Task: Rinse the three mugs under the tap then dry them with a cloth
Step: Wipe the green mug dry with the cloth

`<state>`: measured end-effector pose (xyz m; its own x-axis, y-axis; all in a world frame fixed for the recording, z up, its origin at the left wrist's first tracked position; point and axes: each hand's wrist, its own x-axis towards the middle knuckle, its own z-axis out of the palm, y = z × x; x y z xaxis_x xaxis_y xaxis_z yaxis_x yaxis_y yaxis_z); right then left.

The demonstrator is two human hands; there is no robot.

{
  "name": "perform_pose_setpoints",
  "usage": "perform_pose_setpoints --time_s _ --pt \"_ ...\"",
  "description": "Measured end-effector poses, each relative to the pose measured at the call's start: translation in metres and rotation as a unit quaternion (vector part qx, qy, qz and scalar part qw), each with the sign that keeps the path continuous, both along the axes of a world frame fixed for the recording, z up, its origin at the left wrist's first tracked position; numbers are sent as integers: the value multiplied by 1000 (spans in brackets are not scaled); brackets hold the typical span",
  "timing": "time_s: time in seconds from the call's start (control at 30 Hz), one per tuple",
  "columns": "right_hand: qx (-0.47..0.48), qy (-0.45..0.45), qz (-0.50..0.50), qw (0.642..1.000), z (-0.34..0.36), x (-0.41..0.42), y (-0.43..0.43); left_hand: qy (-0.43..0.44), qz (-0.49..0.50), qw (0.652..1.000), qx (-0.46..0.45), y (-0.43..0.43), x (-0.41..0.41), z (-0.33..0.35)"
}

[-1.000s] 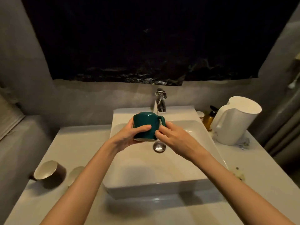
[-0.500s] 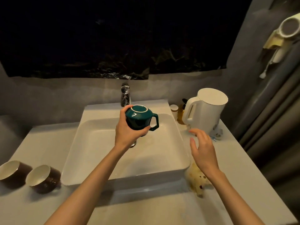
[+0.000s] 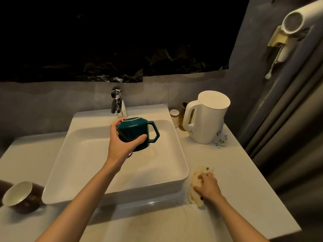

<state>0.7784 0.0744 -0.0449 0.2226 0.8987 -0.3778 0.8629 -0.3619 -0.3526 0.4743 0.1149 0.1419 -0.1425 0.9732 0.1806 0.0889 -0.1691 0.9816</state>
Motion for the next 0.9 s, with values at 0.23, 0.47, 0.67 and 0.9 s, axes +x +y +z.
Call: perform_pose_setpoints --time_s 0.23,0.47,0.67,0.9 --pt "183 107 -161 964 42 -15 2 -13 12 999 -35 -2 -17 -3" --pt "375 247 -95 888 160 -73 15 -41 14 996 -77 -2 -44 0" --pt "256 323 66 909 219 -162 36 -39 9 995 -92 -10 -81 11" --pt "166 354 206 897 233 -264 41 -15 -34 994 -106 -21 -140 27"
